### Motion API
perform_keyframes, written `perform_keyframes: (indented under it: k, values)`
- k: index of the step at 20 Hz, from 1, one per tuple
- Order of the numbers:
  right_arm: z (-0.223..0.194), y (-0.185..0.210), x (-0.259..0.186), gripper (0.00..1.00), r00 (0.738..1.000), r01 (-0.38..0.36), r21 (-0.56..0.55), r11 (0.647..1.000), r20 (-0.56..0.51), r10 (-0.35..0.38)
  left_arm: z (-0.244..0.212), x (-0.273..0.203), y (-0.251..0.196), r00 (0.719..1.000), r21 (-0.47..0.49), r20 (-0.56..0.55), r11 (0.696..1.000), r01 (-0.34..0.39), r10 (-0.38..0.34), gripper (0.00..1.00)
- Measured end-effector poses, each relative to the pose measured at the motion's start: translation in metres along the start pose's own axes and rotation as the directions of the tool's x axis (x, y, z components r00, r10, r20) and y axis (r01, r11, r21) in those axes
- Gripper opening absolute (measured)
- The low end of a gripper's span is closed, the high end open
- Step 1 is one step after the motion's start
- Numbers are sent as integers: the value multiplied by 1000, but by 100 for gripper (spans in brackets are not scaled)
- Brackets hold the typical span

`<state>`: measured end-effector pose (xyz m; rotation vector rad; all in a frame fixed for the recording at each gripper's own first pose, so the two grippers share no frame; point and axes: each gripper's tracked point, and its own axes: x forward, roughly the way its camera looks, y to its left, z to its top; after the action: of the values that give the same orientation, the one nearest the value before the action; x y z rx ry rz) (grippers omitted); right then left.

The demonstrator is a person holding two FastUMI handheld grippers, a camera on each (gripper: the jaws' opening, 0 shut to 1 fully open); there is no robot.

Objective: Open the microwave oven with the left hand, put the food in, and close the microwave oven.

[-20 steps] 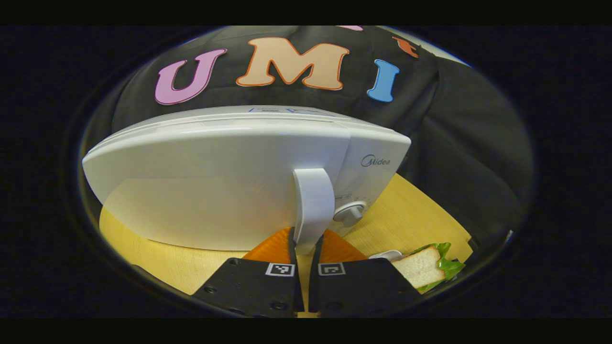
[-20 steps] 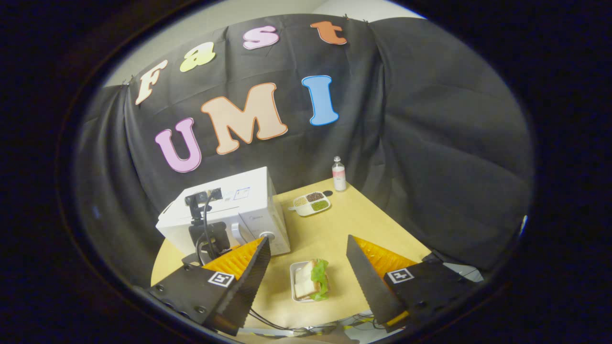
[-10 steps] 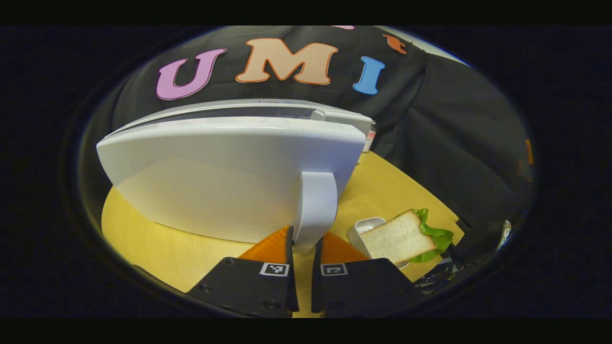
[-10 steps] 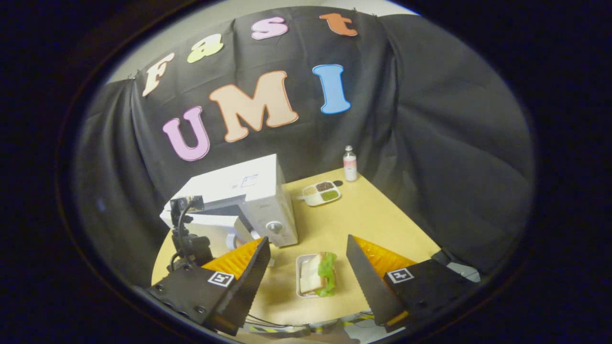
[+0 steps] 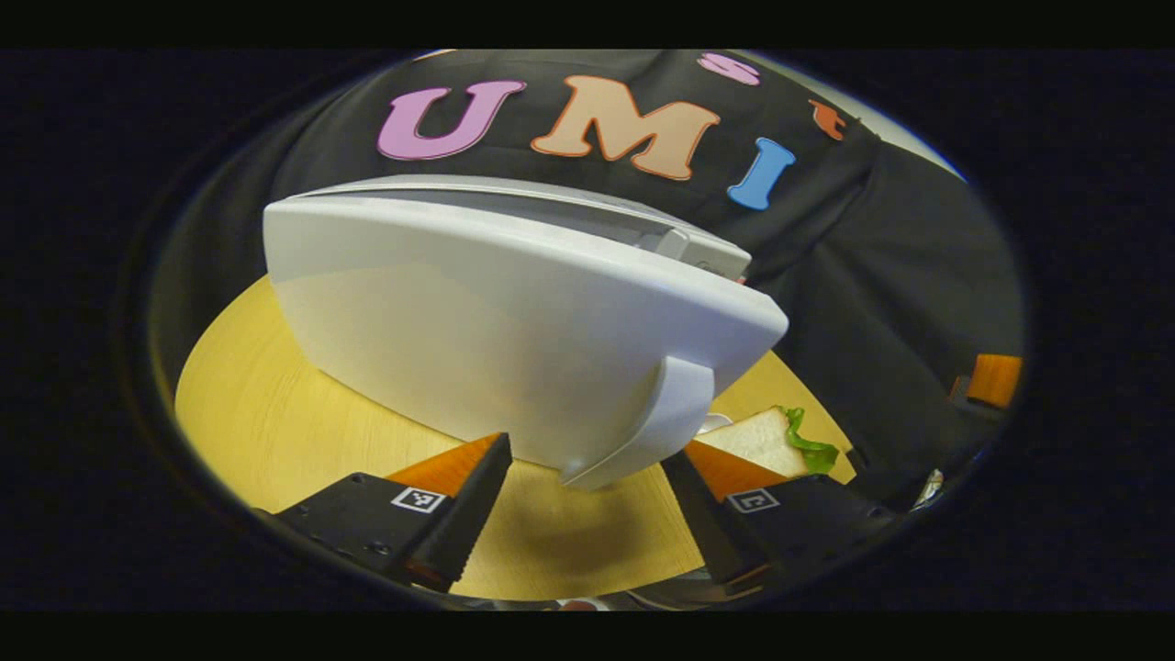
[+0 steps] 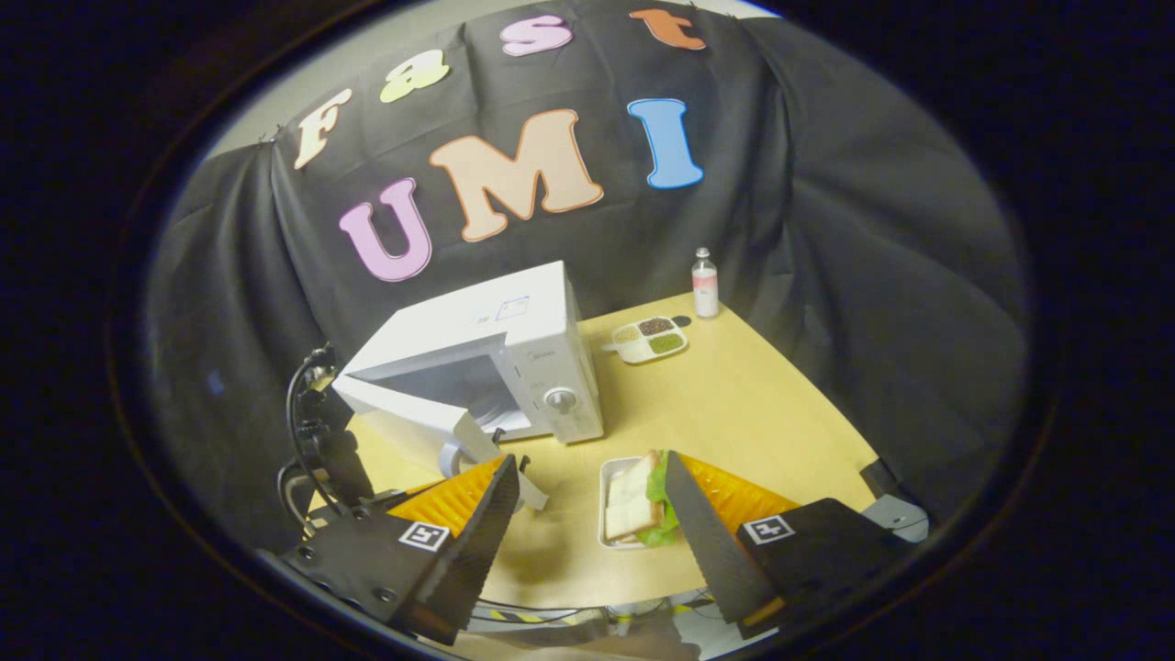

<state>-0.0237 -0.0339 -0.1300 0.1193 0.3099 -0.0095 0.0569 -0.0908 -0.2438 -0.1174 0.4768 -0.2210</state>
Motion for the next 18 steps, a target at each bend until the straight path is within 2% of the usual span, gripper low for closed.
perform_keyframes:
  k: [3,7,11,12,13,14,15,17,18]
  values:
    - [-3,2,0,92,1000,-9,-14,1000,-9,9,-6,-16,8,1000,2,-12,1000,-18,18,100]
    - [-3,5,2,92,1000,-21,-32,999,-13,21,-18,-39,22,998,18,-20,998,-59,59,100]
    - [-8,2,8,92,999,-14,-48,999,-40,12,-33,-71,41,993,-8,-39,994,-112,111,100]
    - [-10,-1,11,99,999,-6,-51,999,-47,4,-38,-80,47,991,-13,-46,991,-130,129,100]
    - [-12,-4,13,92,999,-2,-52,999,-55,-1,-40,-87,55,988,-18,-45,989,-149,148,100]
    - [-16,-7,16,93,998,1,-50,999,-69,-4,-41,-94,61,985,-26,-43,985,-170,168,100]
    - [-21,-10,19,99,996,3,-47,999,-87,-7,-44,-101,68,981,-40,-49,981,-192,190,100]
    - [-36,-20,32,99,989,14,-36,999,-147,-19,-48,-113,79,973,-79,-58,970,-230,225,100]
    - [-42,-26,38,93,984,19,-33,999,-176,-25,-52,-119,84,968,-95,-61,964,-249,244,99]
